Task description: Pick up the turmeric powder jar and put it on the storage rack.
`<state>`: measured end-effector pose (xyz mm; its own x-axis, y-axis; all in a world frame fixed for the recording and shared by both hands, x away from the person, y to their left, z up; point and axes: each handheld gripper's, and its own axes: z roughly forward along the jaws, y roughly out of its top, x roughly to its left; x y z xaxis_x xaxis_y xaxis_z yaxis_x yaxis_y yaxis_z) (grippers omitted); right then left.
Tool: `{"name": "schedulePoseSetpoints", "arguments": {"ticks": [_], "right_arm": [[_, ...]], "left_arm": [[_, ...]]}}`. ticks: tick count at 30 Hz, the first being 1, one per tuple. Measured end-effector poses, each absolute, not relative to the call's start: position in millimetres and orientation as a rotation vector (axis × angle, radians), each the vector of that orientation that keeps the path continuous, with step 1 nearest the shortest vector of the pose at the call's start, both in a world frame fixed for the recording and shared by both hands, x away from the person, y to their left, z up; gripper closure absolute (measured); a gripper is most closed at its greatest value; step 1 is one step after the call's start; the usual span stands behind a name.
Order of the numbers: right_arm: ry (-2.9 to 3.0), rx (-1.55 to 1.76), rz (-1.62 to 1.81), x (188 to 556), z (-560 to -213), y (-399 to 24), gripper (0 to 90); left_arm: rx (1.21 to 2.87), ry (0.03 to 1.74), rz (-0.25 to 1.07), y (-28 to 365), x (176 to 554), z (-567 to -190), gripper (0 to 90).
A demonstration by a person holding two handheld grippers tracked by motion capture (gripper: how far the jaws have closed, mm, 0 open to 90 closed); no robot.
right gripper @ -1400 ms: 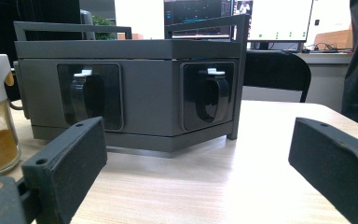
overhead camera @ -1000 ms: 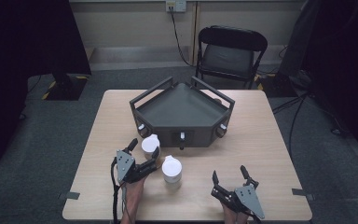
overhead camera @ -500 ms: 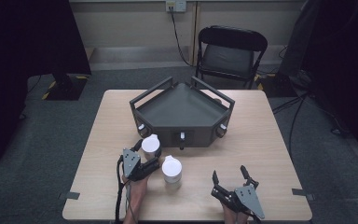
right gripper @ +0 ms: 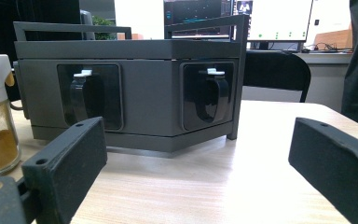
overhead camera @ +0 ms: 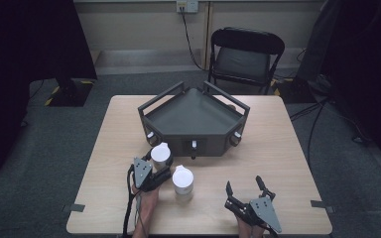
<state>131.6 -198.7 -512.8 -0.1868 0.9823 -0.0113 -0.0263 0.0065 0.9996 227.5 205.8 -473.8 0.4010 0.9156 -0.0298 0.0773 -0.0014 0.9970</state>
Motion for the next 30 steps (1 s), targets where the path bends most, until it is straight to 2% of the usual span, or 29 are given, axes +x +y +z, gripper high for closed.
{"name": "schedulePoseSetpoints", "arguments": {"ticks": [13, 30], "right_arm": [[1.330, 1.089, 1.351, 131.6, -512.7, -198.7, 2.8], [1.331, 1.089, 1.351, 131.6, -512.7, -198.6, 2.8]], "left_arm": [[1.413, 0.962, 0.820, 210.3, 227.0, -472.0, 30.7], [1.403, 0.952, 0.847, 214.4, 219.0, -464.6, 30.8]]}}
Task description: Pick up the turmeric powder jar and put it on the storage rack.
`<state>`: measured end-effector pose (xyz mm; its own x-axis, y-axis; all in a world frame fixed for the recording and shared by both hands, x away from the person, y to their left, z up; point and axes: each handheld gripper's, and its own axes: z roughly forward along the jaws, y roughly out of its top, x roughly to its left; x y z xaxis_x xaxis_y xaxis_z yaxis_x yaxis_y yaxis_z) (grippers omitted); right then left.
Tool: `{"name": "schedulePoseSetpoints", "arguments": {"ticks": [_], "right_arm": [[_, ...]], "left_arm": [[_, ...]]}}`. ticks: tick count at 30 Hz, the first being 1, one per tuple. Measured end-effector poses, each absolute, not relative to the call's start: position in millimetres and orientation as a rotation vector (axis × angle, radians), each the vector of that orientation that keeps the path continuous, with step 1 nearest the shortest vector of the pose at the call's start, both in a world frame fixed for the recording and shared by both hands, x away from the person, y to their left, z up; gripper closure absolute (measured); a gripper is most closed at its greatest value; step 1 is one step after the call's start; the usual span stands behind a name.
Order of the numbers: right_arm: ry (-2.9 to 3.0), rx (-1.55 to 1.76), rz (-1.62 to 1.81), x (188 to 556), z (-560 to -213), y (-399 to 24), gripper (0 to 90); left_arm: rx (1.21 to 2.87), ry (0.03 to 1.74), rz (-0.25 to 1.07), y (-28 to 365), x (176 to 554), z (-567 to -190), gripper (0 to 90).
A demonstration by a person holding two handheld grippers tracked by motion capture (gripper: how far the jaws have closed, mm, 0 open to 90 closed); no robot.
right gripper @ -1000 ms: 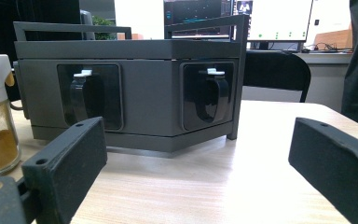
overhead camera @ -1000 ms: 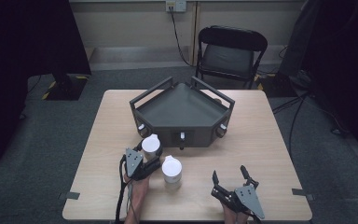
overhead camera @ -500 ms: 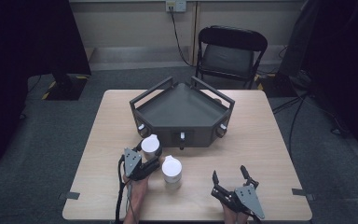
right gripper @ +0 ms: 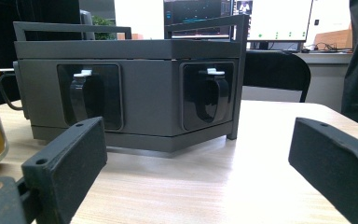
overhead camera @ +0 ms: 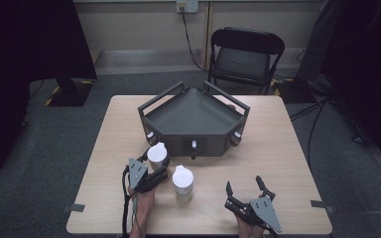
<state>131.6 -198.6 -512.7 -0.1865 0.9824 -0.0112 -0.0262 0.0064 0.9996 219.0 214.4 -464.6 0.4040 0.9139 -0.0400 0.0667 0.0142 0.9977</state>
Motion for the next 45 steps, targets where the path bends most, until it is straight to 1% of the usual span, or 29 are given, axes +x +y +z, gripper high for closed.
{"name": "schedulePoseSetpoints", "arguments": {"ticks": [21, 36, 45], "right_arm": [[1.329, 1.090, 1.349, 131.6, -512.7, -198.3, 2.8], [1.329, 1.091, 1.349, 131.5, -512.7, -198.2, 2.8], [1.327, 1.093, 1.348, 131.6, -512.6, -197.9, 2.8]], "left_arm": [[1.357, 0.857, 0.866, 220.0, 205.2, -429.2, 30.7], [1.367, 0.820, 0.862, 216.5, 220.9, -401.4, 30.8], [1.379, 0.827, 0.859, 213.5, 233.5, -384.8, 30.8]]}}
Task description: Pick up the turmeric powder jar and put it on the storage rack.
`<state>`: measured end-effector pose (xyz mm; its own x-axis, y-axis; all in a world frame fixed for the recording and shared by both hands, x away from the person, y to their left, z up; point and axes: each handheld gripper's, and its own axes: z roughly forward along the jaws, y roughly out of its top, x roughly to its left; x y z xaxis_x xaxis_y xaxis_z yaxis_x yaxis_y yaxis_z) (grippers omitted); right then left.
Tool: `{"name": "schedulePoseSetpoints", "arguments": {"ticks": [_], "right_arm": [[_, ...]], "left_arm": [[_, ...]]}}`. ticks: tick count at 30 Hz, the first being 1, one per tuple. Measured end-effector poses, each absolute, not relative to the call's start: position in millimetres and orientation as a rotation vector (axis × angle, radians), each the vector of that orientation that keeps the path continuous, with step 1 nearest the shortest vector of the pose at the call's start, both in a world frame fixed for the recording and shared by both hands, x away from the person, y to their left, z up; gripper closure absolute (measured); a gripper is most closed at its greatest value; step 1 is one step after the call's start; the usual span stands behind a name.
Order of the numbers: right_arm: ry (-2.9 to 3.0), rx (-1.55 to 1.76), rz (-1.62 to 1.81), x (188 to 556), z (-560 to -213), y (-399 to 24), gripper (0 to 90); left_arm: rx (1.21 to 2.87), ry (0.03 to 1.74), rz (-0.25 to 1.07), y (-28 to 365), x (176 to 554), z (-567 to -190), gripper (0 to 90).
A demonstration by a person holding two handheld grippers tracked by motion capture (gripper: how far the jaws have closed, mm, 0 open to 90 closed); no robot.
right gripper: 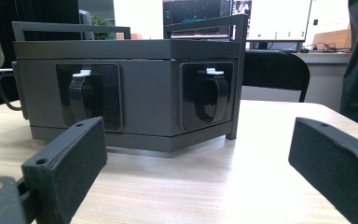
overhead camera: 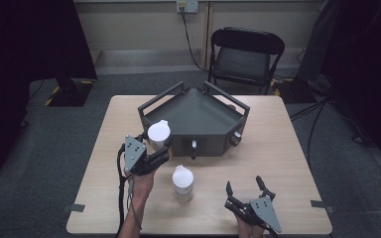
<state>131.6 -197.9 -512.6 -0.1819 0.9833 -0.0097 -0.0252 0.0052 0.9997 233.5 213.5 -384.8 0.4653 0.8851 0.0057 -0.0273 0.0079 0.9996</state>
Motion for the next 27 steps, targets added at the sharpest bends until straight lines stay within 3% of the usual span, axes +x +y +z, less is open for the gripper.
{"name": "schedulePoseSetpoints", "arguments": {"ticks": [27], "right_arm": [[1.329, 1.091, 1.349, 131.5, -512.7, -198.2, 2.8]], "left_arm": [[1.371, 0.868, 0.847, 183.5, 271.4, -347.7, 30.8]]}}
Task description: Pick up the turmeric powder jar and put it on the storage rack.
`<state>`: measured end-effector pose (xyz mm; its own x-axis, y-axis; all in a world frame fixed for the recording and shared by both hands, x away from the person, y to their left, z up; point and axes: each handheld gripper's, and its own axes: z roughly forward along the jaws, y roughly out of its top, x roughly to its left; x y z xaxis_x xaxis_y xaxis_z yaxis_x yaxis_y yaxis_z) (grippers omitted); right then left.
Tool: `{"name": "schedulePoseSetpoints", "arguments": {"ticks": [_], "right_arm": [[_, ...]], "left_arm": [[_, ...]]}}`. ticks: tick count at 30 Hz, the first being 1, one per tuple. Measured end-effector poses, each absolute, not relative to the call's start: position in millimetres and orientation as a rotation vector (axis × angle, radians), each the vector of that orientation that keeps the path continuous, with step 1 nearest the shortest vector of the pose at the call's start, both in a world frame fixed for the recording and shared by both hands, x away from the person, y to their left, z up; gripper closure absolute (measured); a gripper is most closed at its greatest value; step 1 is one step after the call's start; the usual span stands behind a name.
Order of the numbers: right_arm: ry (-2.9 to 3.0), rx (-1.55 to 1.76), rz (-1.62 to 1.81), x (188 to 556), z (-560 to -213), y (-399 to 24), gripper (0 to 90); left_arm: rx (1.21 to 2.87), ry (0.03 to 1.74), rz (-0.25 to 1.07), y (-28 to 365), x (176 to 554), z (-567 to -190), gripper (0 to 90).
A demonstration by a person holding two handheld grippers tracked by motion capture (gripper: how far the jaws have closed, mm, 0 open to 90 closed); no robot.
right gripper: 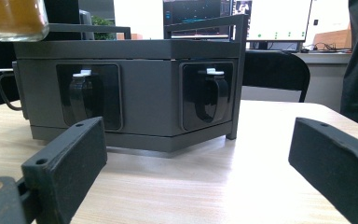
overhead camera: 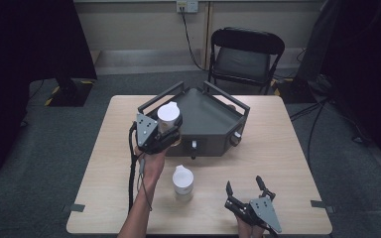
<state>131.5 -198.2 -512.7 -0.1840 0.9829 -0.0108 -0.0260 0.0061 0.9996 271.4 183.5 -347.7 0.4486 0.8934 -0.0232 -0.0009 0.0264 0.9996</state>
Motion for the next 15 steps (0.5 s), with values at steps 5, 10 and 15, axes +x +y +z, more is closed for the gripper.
{"name": "schedulePoseSetpoints", "arguments": {"ticks": [5, 10, 15], "right_arm": [[1.329, 1.090, 1.350, 131.5, -512.8, -198.3, 2.8], [1.330, 1.090, 1.350, 131.5, -512.7, -198.4, 2.8], [1.330, 1.089, 1.350, 131.5, -512.8, -198.4, 2.8]], "left_arm": [[1.360, 0.880, 0.853, 180.0, 278.8, -343.4, 30.8], [1.353, 0.896, 0.869, 173.8, 293.4, -341.3, 30.8], [1.340, 0.918, 0.878, 168.7, 308.7, -344.8, 30.8]]}}
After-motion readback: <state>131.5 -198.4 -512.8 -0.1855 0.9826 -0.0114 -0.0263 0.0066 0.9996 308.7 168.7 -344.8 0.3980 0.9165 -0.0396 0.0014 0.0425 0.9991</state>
